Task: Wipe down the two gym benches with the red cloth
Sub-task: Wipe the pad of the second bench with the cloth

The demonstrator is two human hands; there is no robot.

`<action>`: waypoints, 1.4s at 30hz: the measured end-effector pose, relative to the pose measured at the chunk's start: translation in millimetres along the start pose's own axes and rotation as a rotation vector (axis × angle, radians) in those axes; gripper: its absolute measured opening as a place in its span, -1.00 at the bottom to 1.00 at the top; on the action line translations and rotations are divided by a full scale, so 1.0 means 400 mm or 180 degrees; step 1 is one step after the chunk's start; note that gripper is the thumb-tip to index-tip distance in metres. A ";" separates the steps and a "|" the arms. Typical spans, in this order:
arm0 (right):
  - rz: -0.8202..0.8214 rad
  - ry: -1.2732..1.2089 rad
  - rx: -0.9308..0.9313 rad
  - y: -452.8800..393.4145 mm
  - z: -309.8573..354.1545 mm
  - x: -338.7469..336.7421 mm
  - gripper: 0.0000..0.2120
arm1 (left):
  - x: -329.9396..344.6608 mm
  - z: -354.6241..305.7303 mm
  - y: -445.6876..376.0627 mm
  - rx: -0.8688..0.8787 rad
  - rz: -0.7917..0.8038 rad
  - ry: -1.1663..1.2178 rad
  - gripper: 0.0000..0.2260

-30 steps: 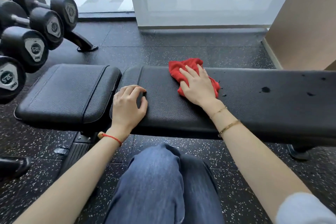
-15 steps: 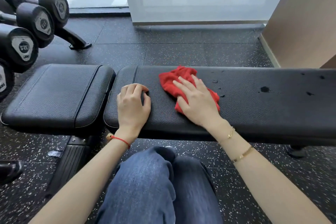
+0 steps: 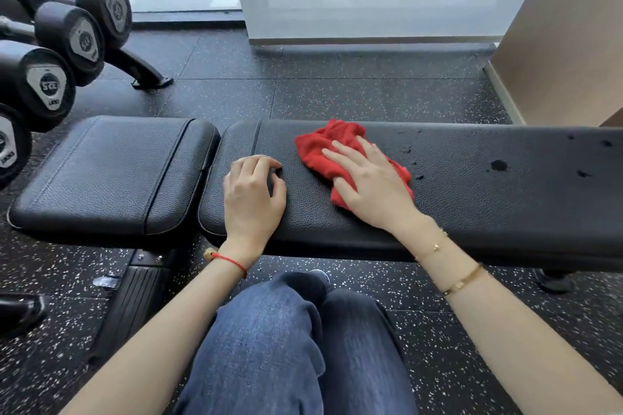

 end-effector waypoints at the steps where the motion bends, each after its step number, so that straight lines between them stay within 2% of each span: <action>1: -0.0028 0.0035 0.0115 -0.014 -0.023 -0.008 -0.51 | 0.000 0.001 0.001 0.0009 -0.0016 0.0004 -0.84; 5: 0.0026 0.0153 0.0656 -0.133 -0.042 -0.026 -0.51 | 0.001 0.000 0.003 0.0003 -0.0042 0.0027 -0.85; 7: 0.0080 0.0151 0.0676 -0.165 -0.006 -0.015 -0.50 | 0.002 0.000 0.002 -0.0009 -0.0040 0.0025 -0.84; 12: 0.0006 0.0113 0.0028 -0.055 0.071 0.013 -0.49 | 0.003 0.002 0.002 0.0006 -0.0060 0.0013 -0.83; 16: 0.0097 0.0038 -0.0219 0.050 0.031 -0.006 -0.50 | -0.003 0.009 0.001 0.0086 0.0009 0.0039 -0.79; 21: -0.0068 0.0092 0.0260 0.002 -0.045 -0.028 -0.52 | -0.014 0.027 0.027 0.0335 0.0362 -0.0086 -0.63; 25: -0.0087 0.0179 0.0590 -0.072 -0.006 -0.011 -0.50 | -0.018 0.022 0.039 0.0316 0.0498 -0.0224 -0.57; 29: -0.0002 0.0067 0.0071 0.006 0.063 0.011 -0.49 | -0.016 0.021 0.043 0.0342 0.0436 -0.0283 -0.57; 31: 0.0072 0.0004 -0.0245 0.076 0.063 0.008 -0.49 | -0.015 0.019 0.046 0.0346 0.0403 -0.0283 -0.57; 33: 0.0110 -0.0064 -0.0322 0.118 0.036 -0.004 -0.50 | -0.016 0.017 0.047 0.0336 0.0381 -0.0265 -0.57; 38: -0.0007 -0.0012 0.0075 0.070 -0.032 -0.023 -0.52 | -0.014 0.011 0.047 0.0320 0.0374 -0.0329 -0.57; 42: -0.0090 0.0187 0.0504 -0.037 0.010 -0.007 -0.50 | -0.013 0.006 0.046 0.0261 0.0371 -0.0369 -0.58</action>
Point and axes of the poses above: each hand's wrist, its own y-axis away from the middle knuckle, its own x-axis out of the palm, z = x × y, the point moved 1 cm from there along -y, towards the middle knuckle, and after that the axes turned 14 degrees about x, right-handed, at the moved point
